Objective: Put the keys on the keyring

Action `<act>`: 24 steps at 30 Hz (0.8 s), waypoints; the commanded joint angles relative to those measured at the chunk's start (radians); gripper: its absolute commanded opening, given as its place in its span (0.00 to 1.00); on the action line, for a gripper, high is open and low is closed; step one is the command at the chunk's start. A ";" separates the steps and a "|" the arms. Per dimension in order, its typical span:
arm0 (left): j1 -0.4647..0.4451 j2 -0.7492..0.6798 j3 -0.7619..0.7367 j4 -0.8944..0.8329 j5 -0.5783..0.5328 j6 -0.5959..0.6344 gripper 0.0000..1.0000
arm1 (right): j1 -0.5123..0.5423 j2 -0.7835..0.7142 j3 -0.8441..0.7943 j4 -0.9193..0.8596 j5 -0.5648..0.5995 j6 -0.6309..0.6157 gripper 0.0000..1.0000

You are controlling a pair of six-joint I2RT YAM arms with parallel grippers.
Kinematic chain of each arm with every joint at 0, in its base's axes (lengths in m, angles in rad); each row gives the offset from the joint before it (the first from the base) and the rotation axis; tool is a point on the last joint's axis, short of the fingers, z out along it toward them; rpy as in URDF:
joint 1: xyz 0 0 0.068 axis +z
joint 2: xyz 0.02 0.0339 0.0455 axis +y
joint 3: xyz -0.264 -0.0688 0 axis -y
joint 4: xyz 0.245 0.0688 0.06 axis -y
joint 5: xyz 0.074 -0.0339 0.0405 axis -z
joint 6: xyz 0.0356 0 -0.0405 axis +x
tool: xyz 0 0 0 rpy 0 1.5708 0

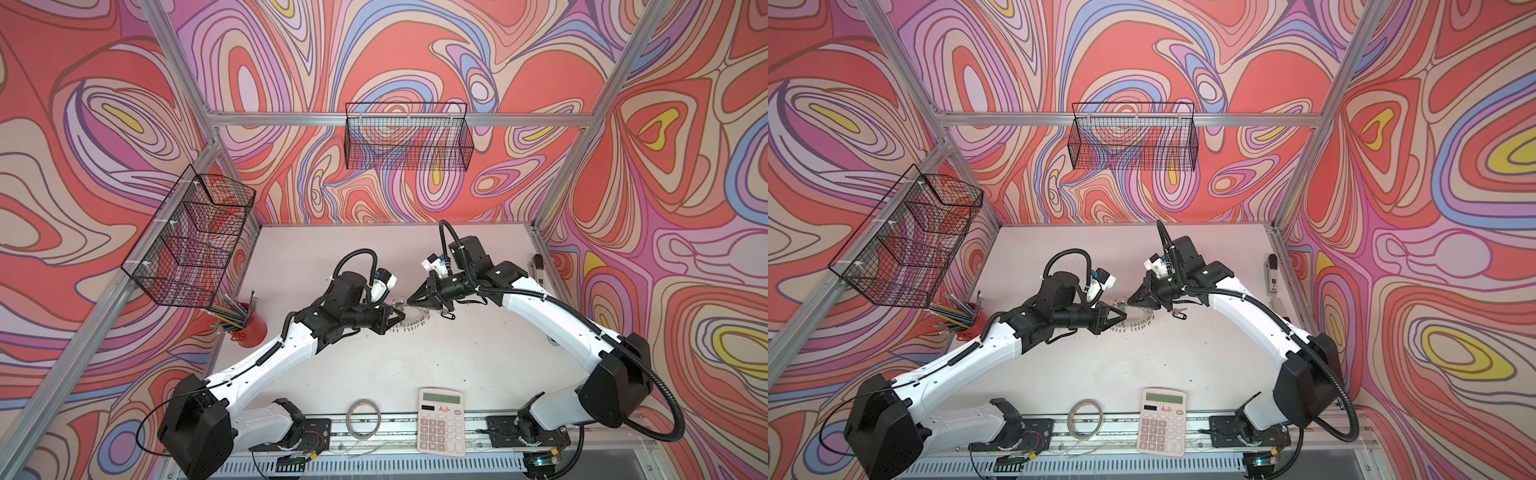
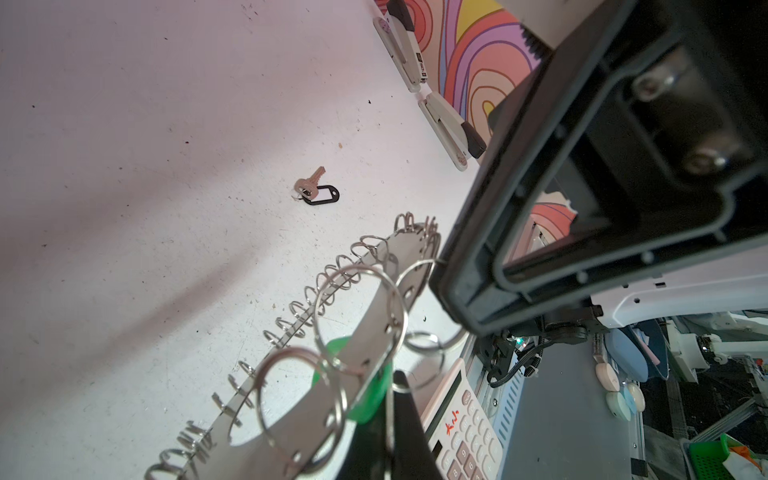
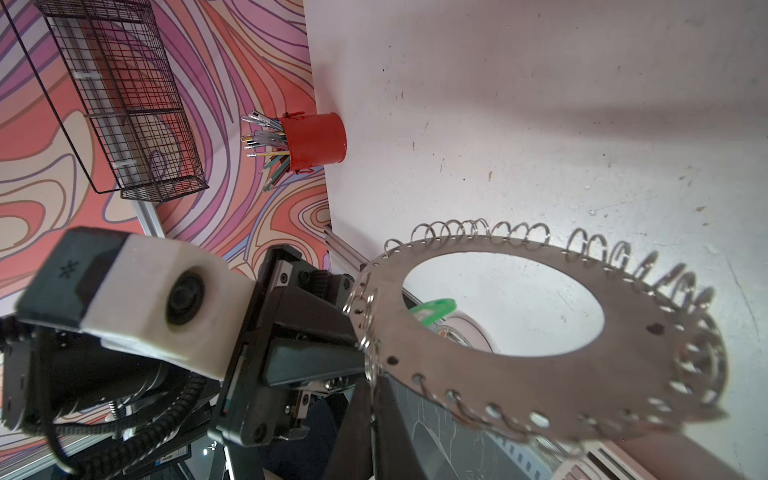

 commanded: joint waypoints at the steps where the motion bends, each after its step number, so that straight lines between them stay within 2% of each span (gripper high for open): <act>1: 0.000 -0.023 -0.019 -0.039 -0.021 -0.001 0.02 | -0.009 -0.008 0.043 -0.042 -0.011 -0.044 0.00; 12: 0.004 0.002 -0.009 -0.062 0.002 -0.004 0.02 | -0.017 0.020 0.078 -0.139 -0.026 -0.146 0.00; 20: 0.015 0.003 -0.005 -0.074 -0.001 -0.005 0.02 | -0.024 0.038 0.113 -0.168 -0.033 -0.175 0.00; 22: 0.015 0.005 -0.002 -0.076 -0.002 -0.007 0.04 | -0.025 0.042 0.118 -0.173 -0.033 -0.181 0.00; 24: 0.015 0.004 0.004 -0.086 0.000 -0.004 0.10 | -0.025 0.043 0.117 -0.167 -0.035 -0.176 0.00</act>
